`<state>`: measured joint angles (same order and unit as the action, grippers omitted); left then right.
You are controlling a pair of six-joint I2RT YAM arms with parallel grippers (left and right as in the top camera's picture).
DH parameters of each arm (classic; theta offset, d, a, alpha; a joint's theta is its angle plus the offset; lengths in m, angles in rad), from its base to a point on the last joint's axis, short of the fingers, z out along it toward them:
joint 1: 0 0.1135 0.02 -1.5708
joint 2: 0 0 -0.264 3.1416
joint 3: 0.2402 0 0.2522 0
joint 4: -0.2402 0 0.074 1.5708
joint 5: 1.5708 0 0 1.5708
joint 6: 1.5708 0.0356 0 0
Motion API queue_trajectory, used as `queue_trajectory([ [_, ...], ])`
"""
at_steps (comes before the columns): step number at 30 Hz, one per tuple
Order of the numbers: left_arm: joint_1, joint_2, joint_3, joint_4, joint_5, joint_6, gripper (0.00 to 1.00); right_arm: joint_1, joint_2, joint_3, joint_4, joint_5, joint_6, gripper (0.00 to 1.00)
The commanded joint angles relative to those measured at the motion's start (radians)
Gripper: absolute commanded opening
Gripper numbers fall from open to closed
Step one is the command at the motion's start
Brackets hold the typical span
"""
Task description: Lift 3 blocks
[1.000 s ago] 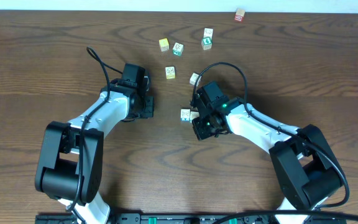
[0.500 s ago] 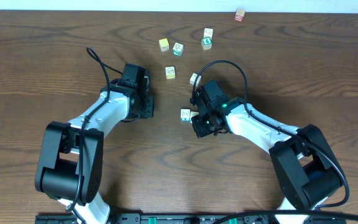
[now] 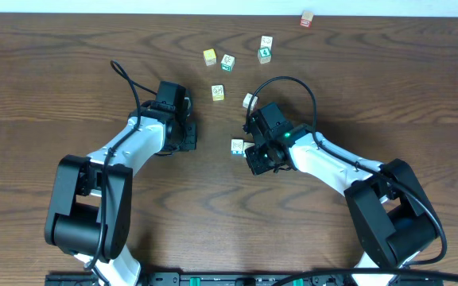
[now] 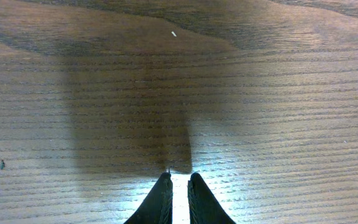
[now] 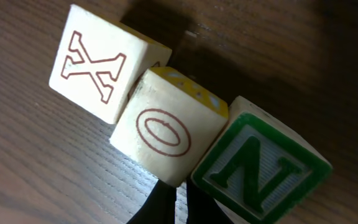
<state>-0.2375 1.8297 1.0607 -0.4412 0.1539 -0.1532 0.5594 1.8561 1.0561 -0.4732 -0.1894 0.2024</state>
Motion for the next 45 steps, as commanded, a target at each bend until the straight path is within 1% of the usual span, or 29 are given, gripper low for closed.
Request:
queue_trajectory([
  [1, 0.001, -0.021, -0.011, -0.004, -0.005, -0.002, 0.12, 0.003, 0.003, -0.005, 0.003, 0.02, -0.002, 0.06],
  [45, 0.001, -0.021, -0.011, -0.003, -0.005, -0.002, 0.12, 0.003, 0.003, -0.005, 0.018, -0.002, -0.001, 0.03],
])
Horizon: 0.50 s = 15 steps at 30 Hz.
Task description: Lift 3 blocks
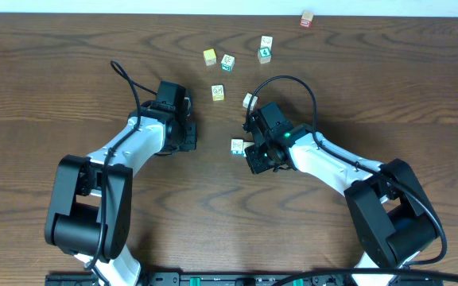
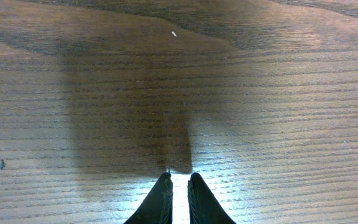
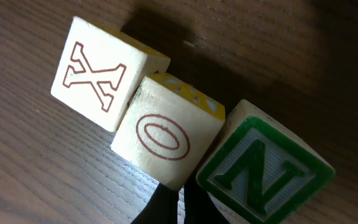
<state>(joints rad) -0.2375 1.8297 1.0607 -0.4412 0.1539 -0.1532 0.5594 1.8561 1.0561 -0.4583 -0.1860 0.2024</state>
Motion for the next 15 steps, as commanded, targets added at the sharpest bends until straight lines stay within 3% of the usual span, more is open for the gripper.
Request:
queue_trajectory([
  [1, 0.001, -0.021, -0.011, -0.003, -0.005, -0.002, 0.12, 0.003, 0.003, -0.005, 0.004, -0.005, -0.001, 0.03],
  [15, 0.001, -0.021, -0.011, -0.003, -0.005, -0.002, 0.12, 0.003, 0.003, -0.005, 0.017, -0.006, -0.001, 0.04],
])
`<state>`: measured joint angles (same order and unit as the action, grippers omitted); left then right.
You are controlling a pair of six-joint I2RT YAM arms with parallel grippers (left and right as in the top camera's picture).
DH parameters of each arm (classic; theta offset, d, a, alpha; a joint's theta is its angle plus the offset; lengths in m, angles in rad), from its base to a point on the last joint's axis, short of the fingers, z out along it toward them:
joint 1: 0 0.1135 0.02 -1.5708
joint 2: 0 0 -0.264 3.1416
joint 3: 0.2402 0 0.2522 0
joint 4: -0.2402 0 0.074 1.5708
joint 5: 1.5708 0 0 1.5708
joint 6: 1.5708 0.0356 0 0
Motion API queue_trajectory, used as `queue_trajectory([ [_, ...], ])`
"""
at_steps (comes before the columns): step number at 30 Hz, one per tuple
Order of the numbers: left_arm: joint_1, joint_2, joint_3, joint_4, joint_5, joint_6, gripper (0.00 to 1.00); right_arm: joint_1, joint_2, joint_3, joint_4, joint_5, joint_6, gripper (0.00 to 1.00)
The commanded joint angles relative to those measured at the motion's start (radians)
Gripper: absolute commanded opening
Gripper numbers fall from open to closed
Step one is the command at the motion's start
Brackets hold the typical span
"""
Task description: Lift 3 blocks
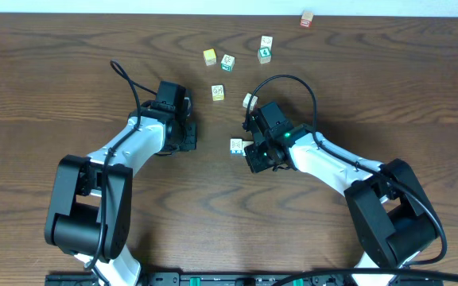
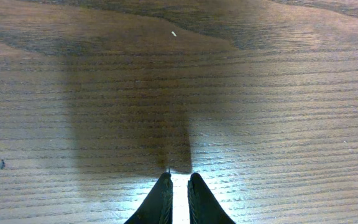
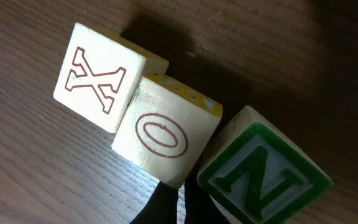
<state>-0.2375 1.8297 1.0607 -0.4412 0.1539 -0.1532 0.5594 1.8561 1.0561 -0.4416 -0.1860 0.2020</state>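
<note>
Close up in the right wrist view, three wooden letter blocks lie in a slanted row on the dark wood table: an X block (image 3: 101, 74), an O block (image 3: 165, 138) and a green N block (image 3: 263, 177). My right gripper (image 3: 179, 198) is shut just under the O block, and the O and N blocks hide its tips. Overhead, the right gripper (image 1: 254, 157) stands beside a small white block (image 1: 237, 146); the rest of the row is hidden under the arm. My left gripper (image 2: 179, 182) is shut over bare wood, left of centre (image 1: 183, 137).
Loose blocks lie toward the far edge: a yellow one (image 1: 210, 56), a green-marked one (image 1: 227, 62), a green and white one (image 1: 265, 49), one nearer centre (image 1: 218, 93), one by the right wrist (image 1: 249, 100), and a red one (image 1: 307, 18).
In the right wrist view the three blocks sit slightly lower, and the N block has turned a little, with a dark gap between it and the O block. The left arm is unchanged.
At first the X, O and N blocks lay tight together above my shut right fingertips. They then shifted a little in the view, and now the N block stands slightly off the O block. Overhead the right gripper barely moved. The left gripper stayed shut throughout.
</note>
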Motion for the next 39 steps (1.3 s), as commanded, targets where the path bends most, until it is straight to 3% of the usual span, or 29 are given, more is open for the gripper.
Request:
queue_trajectory([
  [1, 0.001, -0.021, -0.011, -0.003, -0.005, -0.002, 0.12, 0.003, 0.003, -0.005, -0.004, -0.006, 0.0, 0.04],
  [39, 0.001, -0.021, -0.011, -0.003, -0.005, -0.002, 0.12, 0.004, 0.003, -0.005, 0.019, -0.047, 0.014, 0.03],
])
